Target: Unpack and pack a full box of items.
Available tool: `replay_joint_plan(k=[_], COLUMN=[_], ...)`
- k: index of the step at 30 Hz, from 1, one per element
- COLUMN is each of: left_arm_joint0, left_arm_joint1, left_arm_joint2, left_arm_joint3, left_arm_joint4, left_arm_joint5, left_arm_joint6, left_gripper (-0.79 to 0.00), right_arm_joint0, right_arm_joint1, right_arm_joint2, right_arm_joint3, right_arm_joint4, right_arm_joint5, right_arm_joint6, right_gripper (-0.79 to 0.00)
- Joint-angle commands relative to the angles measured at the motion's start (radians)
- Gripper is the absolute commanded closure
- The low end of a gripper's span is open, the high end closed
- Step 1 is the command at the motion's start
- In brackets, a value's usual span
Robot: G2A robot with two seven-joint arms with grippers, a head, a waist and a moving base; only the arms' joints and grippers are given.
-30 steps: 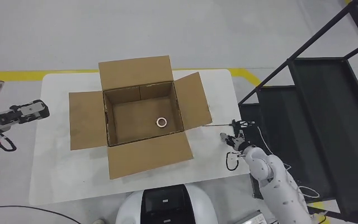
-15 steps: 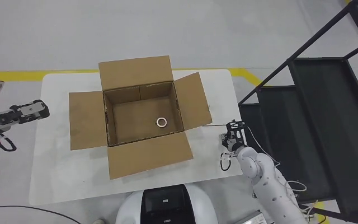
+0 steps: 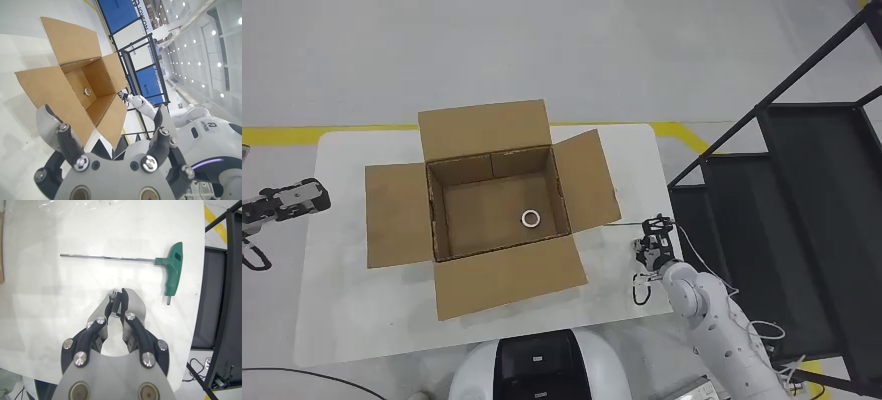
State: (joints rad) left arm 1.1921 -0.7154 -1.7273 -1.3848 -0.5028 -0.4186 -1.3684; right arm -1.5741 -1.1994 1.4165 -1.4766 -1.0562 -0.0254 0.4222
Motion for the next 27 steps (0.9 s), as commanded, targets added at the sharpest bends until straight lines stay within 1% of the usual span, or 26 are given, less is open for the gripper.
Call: replay_joint_plan(k=[1,4,8,11,14,18,20,23,25,27], left_arm_joint0=[0.0,0.0,0.0,0.0,0.0,0.0,0.0,0.0,0.0,0.0], left_arm_joint1=[0.0,0.0,0.0,0.0,0.0,0.0,0.0,0.0,0.0,0.0], left_arm_joint2=[0.0,0.0,0.0,0.0,0.0,0.0,0.0,0.0,0.0,0.0], left_arm_joint3=[0.0,0.0,0.0,0.0,0.0,0.0,0.0,0.0,0.0,0.0], left_arm_joint4=[0.0,0.0,0.0,0.0,0.0,0.0,0.0,0.0,0.0,0.0], left_arm_joint5=[0.0,0.0,0.0,0.0,0.0,0.0,0.0,0.0,0.0,0.0], left_arm_joint6=[0.0,0.0,0.0,0.0,0.0,0.0,0.0,0.0,0.0,0.0], left_gripper=[-0.785,-0.785,-0.785,-0.785,-0.785,-0.785,-0.785,-0.785,-0.785,-0.785], right_arm_joint0=[-0.004,-0.027,-0.083,-0.116,-0.144,-0.168,-0.169,-0.157,-0.128,-0.091], right_arm_joint1=[0.001,0.005,0.014,0.018,0.022,0.025,0.026,0.029,0.031,0.031], right_arm_joint2=[0.014,0.062,0.153,0.217,0.283,0.351,0.363,0.357,0.326,0.255], right_arm_joint3=[-0.013,-0.066,-0.173,-0.242,-0.309,-0.401,-0.445,-0.499,-0.531,-0.542], right_arm_joint4=[0.027,0.094,0.22,0.35,0.53,0.704,0.79,0.864,0.833,0.798], right_arm_joint5=[-0.009,-0.032,-0.08,-0.135,-0.201,-0.273,-0.316,-0.359,-0.361,-0.346], right_arm_joint6=[-0.003,0.002,0.02,0.056,0.085,0.106,0.115,0.148,0.181,0.211], right_gripper=[0.0,0.0,0.0,0.0,0.0,0.0,0.0,0.0,0.0,0.0])
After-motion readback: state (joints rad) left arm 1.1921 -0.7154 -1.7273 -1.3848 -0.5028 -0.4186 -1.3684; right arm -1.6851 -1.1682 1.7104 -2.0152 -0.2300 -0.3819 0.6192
